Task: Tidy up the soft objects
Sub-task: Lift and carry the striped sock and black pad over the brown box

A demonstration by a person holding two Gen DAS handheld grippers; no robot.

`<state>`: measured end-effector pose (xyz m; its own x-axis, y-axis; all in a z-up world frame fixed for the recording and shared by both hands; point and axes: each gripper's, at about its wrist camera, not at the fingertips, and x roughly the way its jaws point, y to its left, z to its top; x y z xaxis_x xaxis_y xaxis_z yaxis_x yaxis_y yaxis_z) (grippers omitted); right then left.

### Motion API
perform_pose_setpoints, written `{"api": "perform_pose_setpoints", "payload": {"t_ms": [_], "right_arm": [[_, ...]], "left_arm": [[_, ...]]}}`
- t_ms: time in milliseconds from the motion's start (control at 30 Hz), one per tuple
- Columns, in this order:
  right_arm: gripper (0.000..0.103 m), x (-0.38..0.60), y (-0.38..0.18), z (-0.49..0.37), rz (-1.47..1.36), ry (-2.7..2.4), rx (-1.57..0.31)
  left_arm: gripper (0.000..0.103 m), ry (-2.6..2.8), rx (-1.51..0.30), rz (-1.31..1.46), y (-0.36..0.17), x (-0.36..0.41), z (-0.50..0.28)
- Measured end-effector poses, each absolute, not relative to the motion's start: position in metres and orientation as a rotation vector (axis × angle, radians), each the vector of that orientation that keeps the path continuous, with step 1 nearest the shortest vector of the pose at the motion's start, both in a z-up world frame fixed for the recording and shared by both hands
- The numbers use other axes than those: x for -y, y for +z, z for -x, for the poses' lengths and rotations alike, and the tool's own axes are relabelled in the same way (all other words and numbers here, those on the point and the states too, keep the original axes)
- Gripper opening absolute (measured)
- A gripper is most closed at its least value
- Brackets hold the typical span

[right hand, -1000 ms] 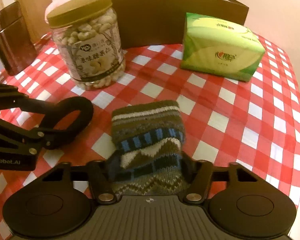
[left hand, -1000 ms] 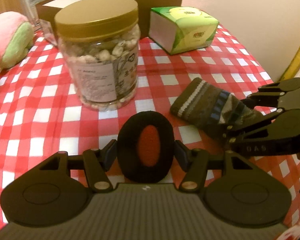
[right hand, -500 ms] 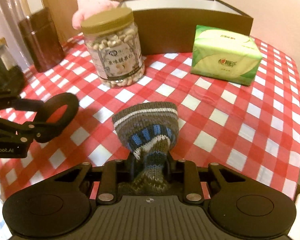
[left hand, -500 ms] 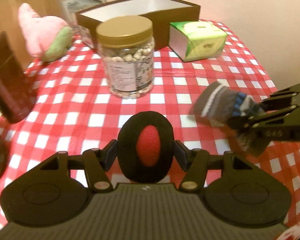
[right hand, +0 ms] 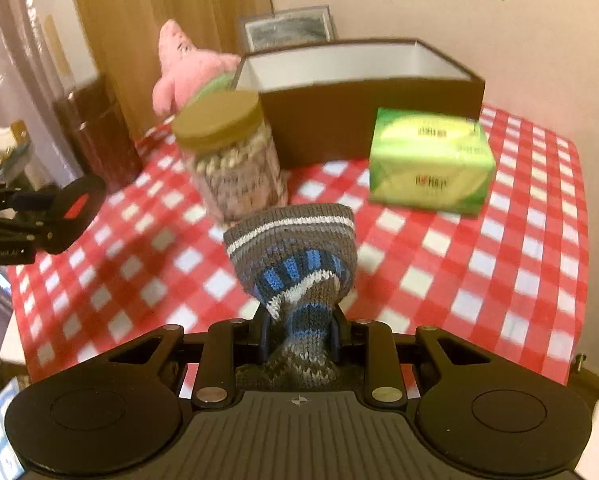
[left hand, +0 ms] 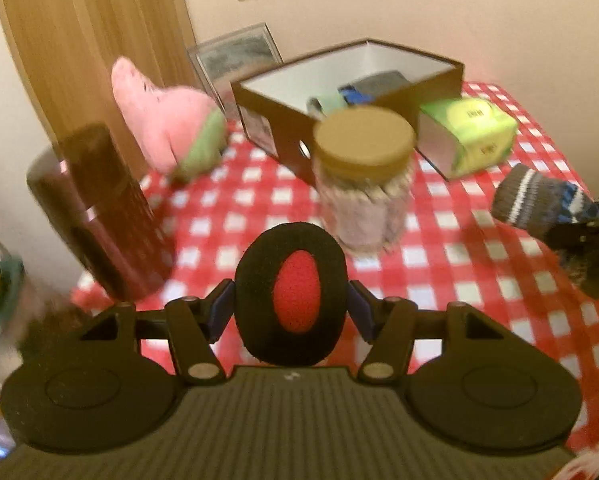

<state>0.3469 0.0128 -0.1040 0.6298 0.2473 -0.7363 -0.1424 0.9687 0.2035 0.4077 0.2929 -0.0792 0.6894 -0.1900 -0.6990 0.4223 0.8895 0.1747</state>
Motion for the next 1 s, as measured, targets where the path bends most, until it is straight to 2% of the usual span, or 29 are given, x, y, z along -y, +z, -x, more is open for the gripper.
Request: {"api": "perform_pose_setpoints", "payload": {"t_ms": [467, 1000], "right_arm": [[0.028, -0.021, -0.05, -0.474, -0.167, 0.08, -0.717], [0.028, -0.022, -0.036, -0.618, -0.289, 0.081, -0.66]], "left_arm": [[0.058, -0.474, -0.613, -0.401, -0.038, -0.269, -0.551], [0.058, -0.508, -0.671, -0.295, -0.049, -0.205, -0.67]]}}
